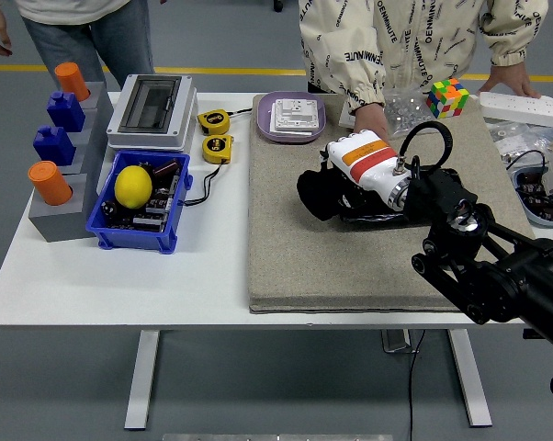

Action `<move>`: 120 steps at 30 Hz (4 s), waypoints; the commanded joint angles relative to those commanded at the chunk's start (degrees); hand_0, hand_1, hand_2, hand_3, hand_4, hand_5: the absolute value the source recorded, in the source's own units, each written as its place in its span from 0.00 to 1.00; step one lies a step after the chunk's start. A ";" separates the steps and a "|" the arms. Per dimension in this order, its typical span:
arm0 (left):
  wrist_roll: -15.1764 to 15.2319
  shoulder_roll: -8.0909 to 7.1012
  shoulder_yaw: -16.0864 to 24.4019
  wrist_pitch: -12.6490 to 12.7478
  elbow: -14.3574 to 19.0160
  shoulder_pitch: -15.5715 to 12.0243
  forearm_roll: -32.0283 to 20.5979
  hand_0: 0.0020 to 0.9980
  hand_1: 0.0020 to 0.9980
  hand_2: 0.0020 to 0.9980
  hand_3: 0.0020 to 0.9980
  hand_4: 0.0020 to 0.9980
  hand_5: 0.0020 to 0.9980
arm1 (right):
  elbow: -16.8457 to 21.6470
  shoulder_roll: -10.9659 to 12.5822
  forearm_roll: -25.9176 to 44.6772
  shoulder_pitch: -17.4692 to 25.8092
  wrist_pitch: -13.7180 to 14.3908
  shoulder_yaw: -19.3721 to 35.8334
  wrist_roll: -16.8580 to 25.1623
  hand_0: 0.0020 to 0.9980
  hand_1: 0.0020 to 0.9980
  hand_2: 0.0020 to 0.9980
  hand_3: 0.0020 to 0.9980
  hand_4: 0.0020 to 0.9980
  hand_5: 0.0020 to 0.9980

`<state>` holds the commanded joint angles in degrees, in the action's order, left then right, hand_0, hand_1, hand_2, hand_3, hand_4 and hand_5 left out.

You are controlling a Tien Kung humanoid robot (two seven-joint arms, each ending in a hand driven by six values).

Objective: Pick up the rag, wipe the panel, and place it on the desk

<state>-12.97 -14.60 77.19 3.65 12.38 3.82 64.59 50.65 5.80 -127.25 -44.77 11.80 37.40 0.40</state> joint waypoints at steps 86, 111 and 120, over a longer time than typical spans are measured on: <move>0.02 0.00 0.93 -0.01 0.00 -0.54 0.49 0.63 0.66 0.69 0.57 0.61 0.51 | -1.12 12.71 -1.46 2.35 -1.08 3.98 0.45 0.28 0.31 0.37 0.38 0.96 0.02; -0.01 -0.46 0.48 -0.03 -0.13 -0.71 0.47 0.63 0.66 0.68 0.57 0.62 0.51 | -0.38 2.05 -1.47 -0.67 -2.18 3.31 -0.74 0.27 0.31 0.37 0.38 0.96 0.02; 0.03 -0.44 0.40 -0.02 -0.04 -0.50 0.44 0.63 0.66 0.68 0.57 0.61 0.51 | -0.84 -0.20 -1.39 -1.14 -2.38 2.75 -0.84 0.27 0.31 0.37 0.38 0.96 0.02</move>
<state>-12.94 -15.04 77.59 3.63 12.35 3.32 65.02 49.82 5.60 -128.64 -45.90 9.41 40.15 -0.44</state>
